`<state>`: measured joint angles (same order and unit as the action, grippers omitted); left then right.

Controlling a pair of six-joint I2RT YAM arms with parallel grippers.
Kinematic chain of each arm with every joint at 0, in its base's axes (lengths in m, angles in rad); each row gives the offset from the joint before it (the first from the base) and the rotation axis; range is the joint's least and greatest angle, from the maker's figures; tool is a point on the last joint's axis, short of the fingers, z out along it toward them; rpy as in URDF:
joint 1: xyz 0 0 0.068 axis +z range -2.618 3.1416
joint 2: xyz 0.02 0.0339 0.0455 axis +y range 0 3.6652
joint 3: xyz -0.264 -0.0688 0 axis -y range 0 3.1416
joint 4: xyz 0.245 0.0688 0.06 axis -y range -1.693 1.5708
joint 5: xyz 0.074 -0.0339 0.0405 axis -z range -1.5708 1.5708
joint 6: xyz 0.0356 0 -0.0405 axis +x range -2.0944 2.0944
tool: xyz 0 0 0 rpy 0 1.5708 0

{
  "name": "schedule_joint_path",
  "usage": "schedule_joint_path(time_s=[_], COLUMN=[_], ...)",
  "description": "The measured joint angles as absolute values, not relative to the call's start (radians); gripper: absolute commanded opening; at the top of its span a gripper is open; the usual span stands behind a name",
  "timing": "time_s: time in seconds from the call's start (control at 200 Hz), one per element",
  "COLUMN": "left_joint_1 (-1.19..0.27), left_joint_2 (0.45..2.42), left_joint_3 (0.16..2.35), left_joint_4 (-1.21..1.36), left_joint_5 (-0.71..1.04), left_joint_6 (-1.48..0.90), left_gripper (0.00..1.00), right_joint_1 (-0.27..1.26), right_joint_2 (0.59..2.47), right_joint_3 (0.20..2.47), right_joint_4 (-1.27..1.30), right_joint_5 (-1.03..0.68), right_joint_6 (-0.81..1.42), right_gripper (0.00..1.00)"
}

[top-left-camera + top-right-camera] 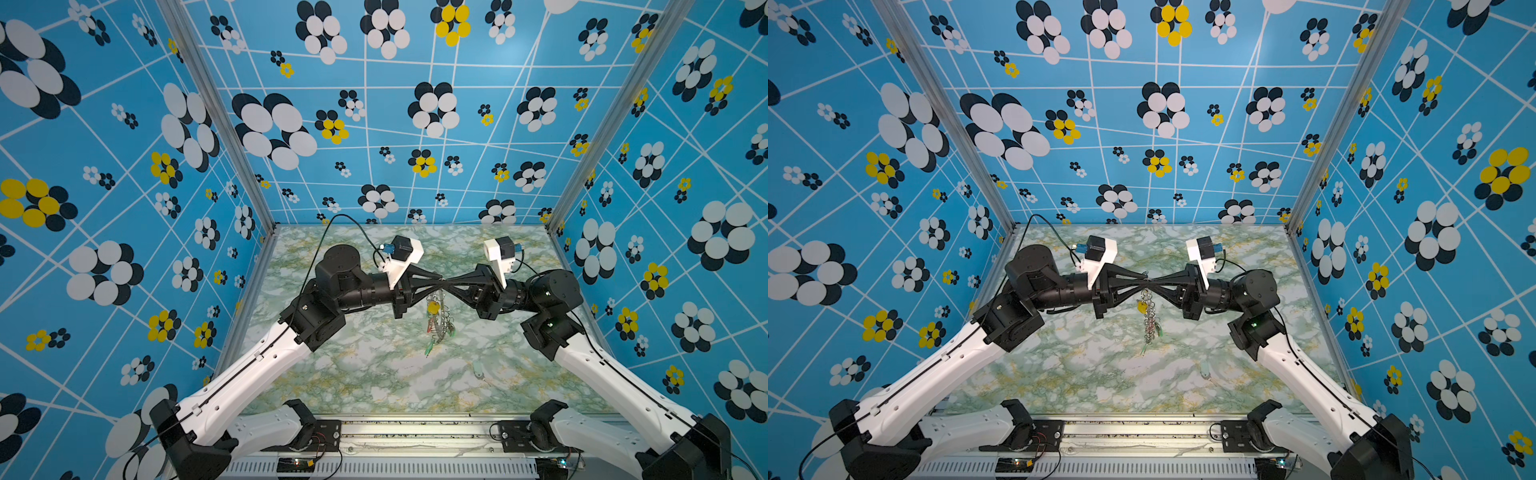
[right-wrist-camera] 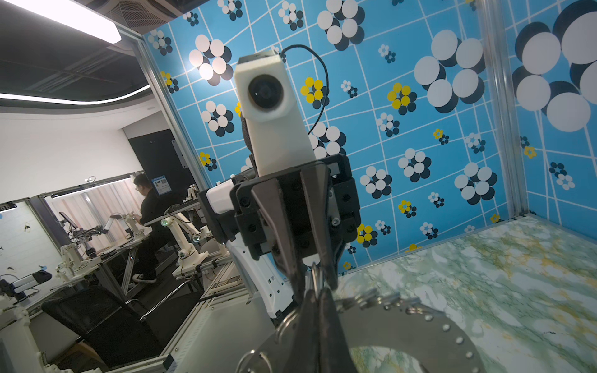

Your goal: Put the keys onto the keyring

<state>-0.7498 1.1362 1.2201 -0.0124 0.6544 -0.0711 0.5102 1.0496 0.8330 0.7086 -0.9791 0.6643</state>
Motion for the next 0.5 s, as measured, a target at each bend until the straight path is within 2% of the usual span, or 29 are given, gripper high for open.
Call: schedule_joint_path(time_s=[0.04, 0.11, 0.16, 0.5], left_joint_1=[-0.750, -0.747, -0.747, -0.746], left_joint_2=[1.136, 1.136, 1.136, 1.135], left_joint_3=[1.220, 1.220, 1.220, 1.220], left_joint_4=[-0.012, -0.011, -0.013, -0.015], left_joint_5=[0.654, 0.654, 0.654, 0.655], left_joint_6=[-0.075, -0.071, -0.083, -0.086], left_gripper=[0.11, 0.25, 0.29, 0.22], right_joint_1=[0.510, 0.510, 0.510, 0.510], right_joint_2=[1.049, 1.046, 1.041, 1.022], right_joint_3=[0.833, 0.833, 0.833, 0.846], right_joint_4=[0.706, 0.698, 0.686, 0.661], right_joint_5=[-0.979, -0.979, -0.979, -0.974], right_joint_6=[0.662, 0.657, 0.649, 0.620], right_gripper=[0.00, 0.00, 0.00, 0.00])
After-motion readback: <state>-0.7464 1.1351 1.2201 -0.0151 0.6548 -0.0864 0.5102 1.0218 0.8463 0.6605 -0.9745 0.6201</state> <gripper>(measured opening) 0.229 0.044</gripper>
